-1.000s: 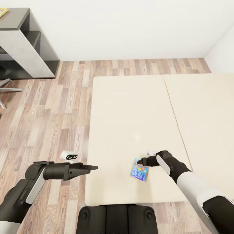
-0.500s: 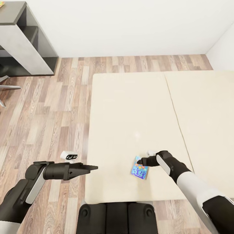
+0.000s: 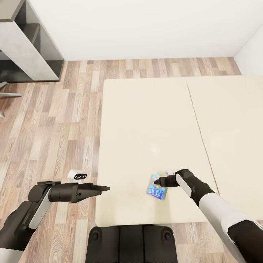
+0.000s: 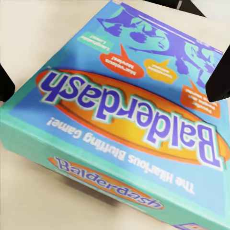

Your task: Put all the toys in the child's room - the three board games (two on the bed and one on the table), the two jigsaw puzzles on the table, and the tennis ball on the table - inside the toy box on the table in the child's room.

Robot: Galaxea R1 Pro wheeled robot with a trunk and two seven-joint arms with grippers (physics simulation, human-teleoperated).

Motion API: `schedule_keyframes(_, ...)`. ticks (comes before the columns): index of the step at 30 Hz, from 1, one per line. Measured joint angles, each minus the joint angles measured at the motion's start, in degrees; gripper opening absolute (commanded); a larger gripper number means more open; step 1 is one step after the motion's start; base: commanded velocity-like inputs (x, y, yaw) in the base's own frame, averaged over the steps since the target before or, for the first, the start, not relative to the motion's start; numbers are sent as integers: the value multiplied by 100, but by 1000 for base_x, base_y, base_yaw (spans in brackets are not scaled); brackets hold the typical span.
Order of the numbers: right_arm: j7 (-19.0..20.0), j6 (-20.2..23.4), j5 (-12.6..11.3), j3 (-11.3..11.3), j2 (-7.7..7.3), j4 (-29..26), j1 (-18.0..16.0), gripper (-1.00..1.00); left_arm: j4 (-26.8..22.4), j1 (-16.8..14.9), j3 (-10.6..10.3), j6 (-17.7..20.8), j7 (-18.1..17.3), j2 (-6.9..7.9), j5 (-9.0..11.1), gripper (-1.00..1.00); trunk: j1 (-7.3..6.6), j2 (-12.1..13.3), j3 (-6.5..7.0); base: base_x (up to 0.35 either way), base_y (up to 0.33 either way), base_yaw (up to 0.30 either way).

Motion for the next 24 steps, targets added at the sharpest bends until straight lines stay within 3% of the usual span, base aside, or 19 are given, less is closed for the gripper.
schedule_keyframes(12,7,2,-15,0,8,-7,0,100,0,0,0,0,0,0,0,100,0,0,-20,0,0,0)
schedule_keyframes(24,9,23,-17,16,114,-17,0,100,0,0,0,0,0,0,-3,100,0,0,-21,0,0,0)
